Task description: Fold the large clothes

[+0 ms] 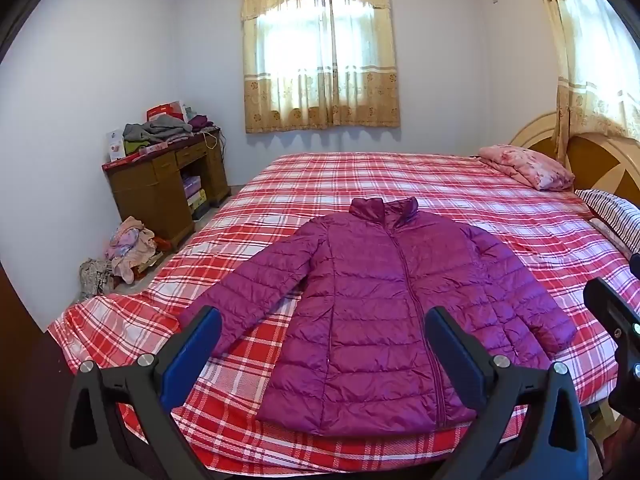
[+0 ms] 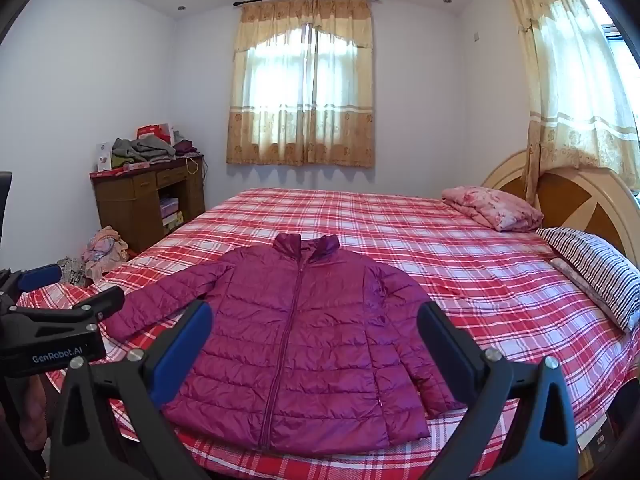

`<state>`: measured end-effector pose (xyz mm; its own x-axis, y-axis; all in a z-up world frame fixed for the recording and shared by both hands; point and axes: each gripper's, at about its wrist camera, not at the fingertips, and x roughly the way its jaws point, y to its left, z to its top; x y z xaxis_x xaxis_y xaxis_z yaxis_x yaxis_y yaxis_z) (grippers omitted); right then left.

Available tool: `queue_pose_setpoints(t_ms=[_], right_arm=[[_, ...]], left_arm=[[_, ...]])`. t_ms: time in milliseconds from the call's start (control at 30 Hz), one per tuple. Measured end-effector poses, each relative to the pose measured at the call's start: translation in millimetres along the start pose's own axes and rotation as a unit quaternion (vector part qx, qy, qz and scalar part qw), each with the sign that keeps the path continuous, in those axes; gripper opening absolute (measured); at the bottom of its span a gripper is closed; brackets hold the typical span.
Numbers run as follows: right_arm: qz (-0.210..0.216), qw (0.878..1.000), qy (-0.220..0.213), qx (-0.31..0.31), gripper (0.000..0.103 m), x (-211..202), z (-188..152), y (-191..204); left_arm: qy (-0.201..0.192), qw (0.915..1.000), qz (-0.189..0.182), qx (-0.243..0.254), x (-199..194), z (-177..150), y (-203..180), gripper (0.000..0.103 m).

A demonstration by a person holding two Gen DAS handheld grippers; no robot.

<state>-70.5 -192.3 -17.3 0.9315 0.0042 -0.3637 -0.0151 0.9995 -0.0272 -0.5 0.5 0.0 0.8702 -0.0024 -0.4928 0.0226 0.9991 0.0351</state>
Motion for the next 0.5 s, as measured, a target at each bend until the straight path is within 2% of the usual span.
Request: queue_pose_setpoints(t_ms=[500], right_arm=[[0.002,1.000,0.002,-0.002,0.103,3.3,-4.5,0.9]], left_arm=[[-0.003,1.0000,0.002,0.000,0.5,1.7,0.3,0.102]])
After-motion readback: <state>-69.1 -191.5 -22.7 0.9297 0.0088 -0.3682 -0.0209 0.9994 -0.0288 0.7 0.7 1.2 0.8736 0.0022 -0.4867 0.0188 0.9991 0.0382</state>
